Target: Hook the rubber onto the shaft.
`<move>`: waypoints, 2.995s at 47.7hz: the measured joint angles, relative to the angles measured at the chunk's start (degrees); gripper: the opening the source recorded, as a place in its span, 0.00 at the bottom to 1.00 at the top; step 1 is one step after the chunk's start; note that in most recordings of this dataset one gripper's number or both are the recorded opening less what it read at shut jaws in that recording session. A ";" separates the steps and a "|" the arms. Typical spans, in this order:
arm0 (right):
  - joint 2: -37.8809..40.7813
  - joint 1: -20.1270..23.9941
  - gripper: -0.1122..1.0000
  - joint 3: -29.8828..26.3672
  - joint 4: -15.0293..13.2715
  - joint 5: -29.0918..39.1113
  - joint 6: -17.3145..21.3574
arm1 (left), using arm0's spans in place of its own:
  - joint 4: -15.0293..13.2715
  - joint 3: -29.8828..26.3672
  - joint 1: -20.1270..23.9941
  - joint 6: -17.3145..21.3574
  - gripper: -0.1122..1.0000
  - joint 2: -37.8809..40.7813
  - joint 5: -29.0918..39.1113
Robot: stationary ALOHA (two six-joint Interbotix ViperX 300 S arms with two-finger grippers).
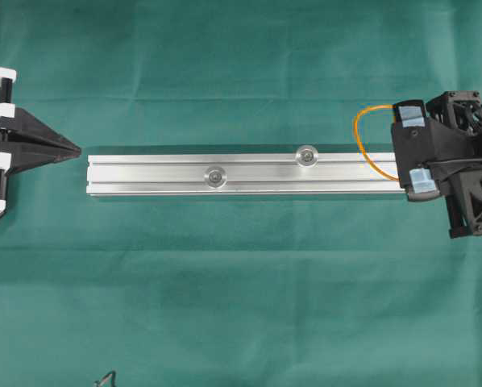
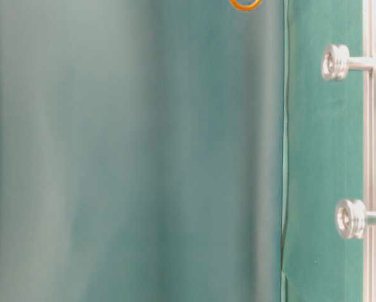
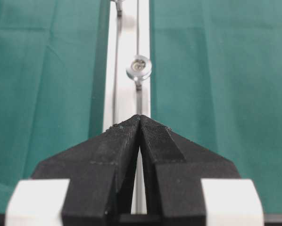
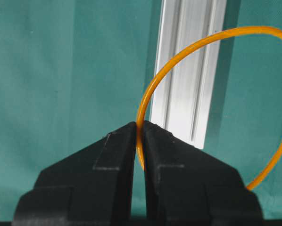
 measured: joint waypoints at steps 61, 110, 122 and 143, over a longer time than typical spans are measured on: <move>15.56 -0.35 0.17 -13.71 -3.25 -0.35 -0.44 | 0.09 0.00 0.00 0.00 0.10 -0.09 -0.09; 21.18 -0.88 0.17 -20.04 -3.43 -1.41 -0.62 | 0.09 0.00 0.00 0.00 0.10 -0.09 0.00; 21.18 -0.79 0.17 -20.04 -3.34 -1.41 -0.35 | 0.00 0.00 0.00 0.00 0.10 0.00 0.00; 23.29 -0.88 0.17 -17.67 -2.90 -3.16 -0.18 | 0.00 0.00 0.00 0.00 0.10 0.00 -0.09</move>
